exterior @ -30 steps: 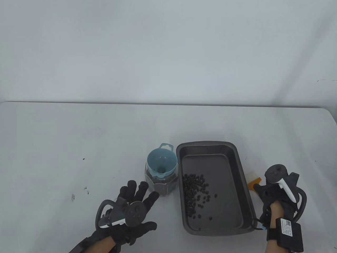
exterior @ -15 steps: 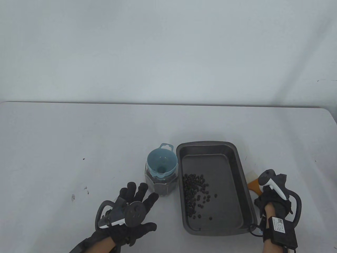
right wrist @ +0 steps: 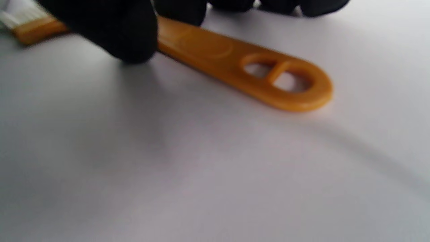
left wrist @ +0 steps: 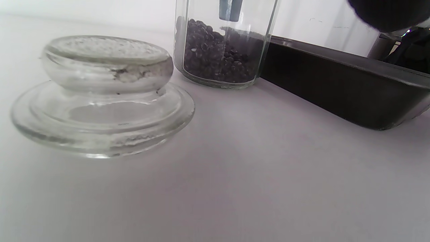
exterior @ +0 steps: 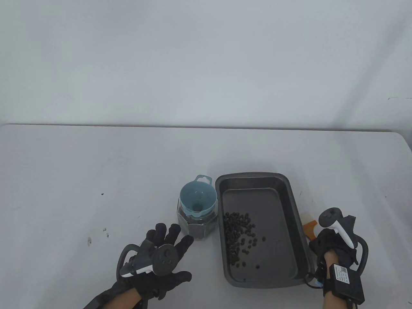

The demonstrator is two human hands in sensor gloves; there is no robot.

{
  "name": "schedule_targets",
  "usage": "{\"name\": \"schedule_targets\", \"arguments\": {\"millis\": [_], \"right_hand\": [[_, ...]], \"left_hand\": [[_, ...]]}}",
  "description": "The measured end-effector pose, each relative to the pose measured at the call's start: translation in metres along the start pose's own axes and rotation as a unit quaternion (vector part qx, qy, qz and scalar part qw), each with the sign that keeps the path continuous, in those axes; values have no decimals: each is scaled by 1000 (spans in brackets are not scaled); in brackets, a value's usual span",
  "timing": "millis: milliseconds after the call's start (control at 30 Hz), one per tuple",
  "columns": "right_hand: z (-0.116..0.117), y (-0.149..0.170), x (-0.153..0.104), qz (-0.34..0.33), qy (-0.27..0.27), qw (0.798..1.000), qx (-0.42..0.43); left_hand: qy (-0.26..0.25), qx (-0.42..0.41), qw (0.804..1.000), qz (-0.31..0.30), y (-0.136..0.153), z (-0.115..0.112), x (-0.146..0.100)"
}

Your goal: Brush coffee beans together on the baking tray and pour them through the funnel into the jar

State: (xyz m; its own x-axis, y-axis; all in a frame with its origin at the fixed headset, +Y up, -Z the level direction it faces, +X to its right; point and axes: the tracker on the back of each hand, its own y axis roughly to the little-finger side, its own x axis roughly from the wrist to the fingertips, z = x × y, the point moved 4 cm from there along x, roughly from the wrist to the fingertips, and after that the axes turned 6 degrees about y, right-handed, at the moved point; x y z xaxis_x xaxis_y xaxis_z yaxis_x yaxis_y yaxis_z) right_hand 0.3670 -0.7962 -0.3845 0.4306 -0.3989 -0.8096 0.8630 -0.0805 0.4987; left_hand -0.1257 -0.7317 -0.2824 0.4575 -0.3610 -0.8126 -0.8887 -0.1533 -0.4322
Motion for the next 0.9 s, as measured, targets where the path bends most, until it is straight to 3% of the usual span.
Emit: {"name": "schedule_targets", "arguments": {"millis": [533,900], "right_hand": [[2,-1,2,3,-17,999,-36],[-4,9,5,8,-4,1000,-9]], "left_hand": [[10,-7,1000,-2,0,-2,0],[20,-13,1000,-3,0,-3,1]]}}
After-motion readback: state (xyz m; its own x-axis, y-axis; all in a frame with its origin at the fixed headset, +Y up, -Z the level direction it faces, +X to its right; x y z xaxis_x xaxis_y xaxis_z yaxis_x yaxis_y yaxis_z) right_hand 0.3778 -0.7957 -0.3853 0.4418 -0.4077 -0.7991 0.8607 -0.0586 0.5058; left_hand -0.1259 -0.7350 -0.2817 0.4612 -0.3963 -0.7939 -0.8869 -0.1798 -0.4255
